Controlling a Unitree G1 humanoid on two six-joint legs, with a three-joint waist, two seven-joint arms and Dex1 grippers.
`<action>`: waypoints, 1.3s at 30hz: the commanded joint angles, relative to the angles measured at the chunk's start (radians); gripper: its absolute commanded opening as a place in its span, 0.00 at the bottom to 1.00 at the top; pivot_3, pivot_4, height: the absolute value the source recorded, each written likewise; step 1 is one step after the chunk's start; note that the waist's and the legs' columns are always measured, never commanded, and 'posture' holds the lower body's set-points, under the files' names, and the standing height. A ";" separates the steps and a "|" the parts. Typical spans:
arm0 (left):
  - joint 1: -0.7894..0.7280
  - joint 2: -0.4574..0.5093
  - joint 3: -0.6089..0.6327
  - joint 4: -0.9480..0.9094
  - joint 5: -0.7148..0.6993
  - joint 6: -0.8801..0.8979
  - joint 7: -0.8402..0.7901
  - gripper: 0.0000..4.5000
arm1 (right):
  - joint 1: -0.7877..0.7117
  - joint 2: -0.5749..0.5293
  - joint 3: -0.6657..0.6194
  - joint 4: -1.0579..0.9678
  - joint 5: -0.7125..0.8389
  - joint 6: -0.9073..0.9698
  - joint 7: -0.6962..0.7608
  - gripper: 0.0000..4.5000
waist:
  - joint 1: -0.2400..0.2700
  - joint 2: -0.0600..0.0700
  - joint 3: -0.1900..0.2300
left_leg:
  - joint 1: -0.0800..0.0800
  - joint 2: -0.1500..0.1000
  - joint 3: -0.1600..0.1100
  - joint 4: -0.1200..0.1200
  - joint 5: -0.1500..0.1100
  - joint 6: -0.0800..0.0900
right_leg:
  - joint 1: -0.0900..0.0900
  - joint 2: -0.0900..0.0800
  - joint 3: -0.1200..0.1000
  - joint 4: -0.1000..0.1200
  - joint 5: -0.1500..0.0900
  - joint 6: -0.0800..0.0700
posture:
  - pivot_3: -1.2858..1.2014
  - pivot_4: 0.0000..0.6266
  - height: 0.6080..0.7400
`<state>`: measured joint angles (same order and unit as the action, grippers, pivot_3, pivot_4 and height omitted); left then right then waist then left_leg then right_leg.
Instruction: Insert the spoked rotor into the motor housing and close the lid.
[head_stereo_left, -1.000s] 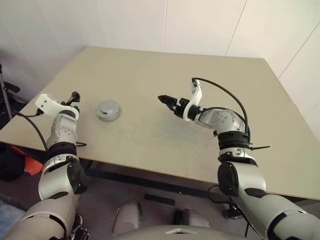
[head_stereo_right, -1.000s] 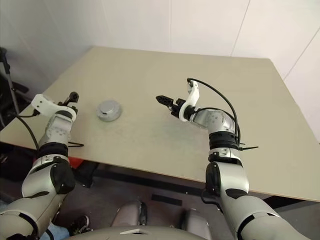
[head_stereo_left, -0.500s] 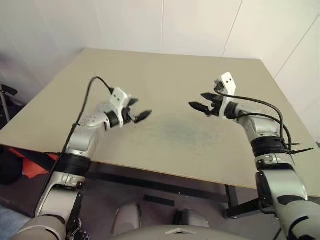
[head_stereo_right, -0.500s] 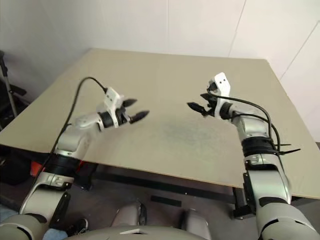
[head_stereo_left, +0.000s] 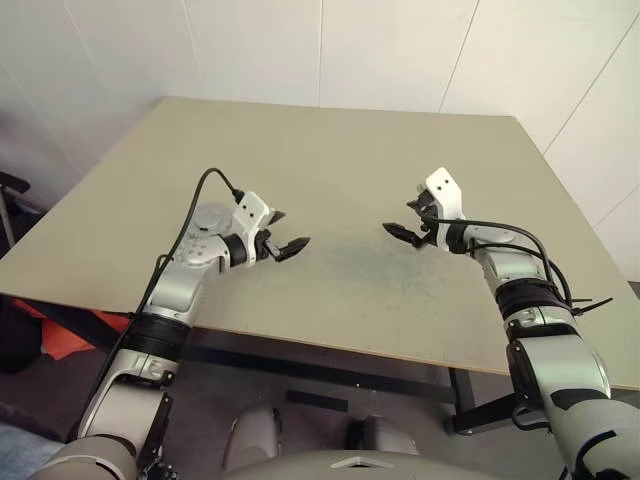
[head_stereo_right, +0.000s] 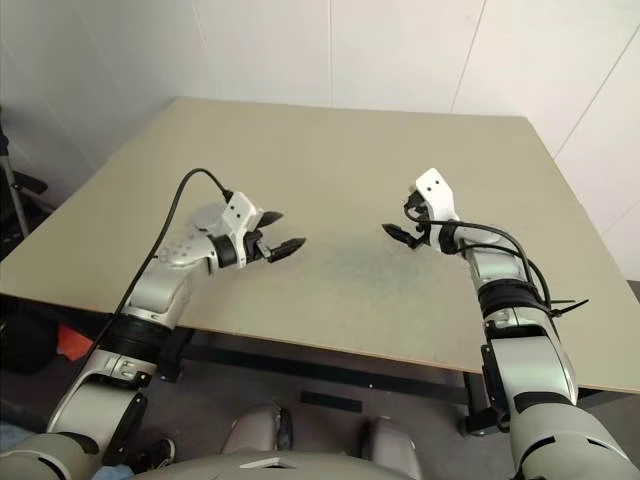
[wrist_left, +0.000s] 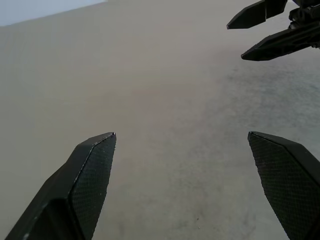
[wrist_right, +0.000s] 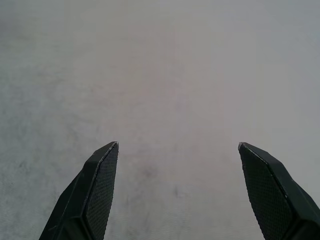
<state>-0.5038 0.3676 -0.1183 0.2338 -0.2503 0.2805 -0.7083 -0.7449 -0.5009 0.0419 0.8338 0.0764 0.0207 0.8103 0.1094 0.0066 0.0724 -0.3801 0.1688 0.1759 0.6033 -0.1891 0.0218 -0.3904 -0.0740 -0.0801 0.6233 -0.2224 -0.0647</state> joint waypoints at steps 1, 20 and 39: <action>-0.019 -0.001 0.042 -0.021 -0.004 0.003 0.021 0.99 | -0.030 -0.004 -0.029 -0.019 0.002 -0.039 -0.017 0.96 | -0.001 0.000 0.000 | 0.000 0.000 0.000 0.000 0.000 0.000 | 0.000 0.000 0.000 0.000 0.000 0.000 | 0.52 0.00 1.00; -0.096 -0.047 0.100 0.128 0.113 -0.221 0.193 0.99 | -0.075 0.021 -0.029 0.066 -0.034 -0.143 -0.113 0.96 | -0.007 0.000 0.000 | -0.001 0.000 0.000 0.001 -0.001 0.001 | -0.001 0.000 0.000 0.000 0.000 0.000 | 0.52 0.00 1.00; -0.137 -0.087 0.148 0.175 0.072 -0.213 0.169 0.99 | -0.054 0.019 -0.024 0.071 -0.095 -0.209 -0.167 0.96 | -0.007 0.000 0.000 | -0.002 0.000 0.000 0.003 -0.001 0.002 | 0.000 0.000 0.000 0.001 0.000 0.000 | 0.52 0.00 1.00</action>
<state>-0.6144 0.2775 0.0038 0.4142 -0.1766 0.0919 -0.5551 -0.7859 -0.4687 0.0304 0.9299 -0.0191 -0.1658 0.6507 0.1025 0.0066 0.0724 -0.3819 0.1693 0.1759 0.6066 -0.1905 0.0242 -0.3909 -0.0741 -0.0802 0.6241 -0.2223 -0.0648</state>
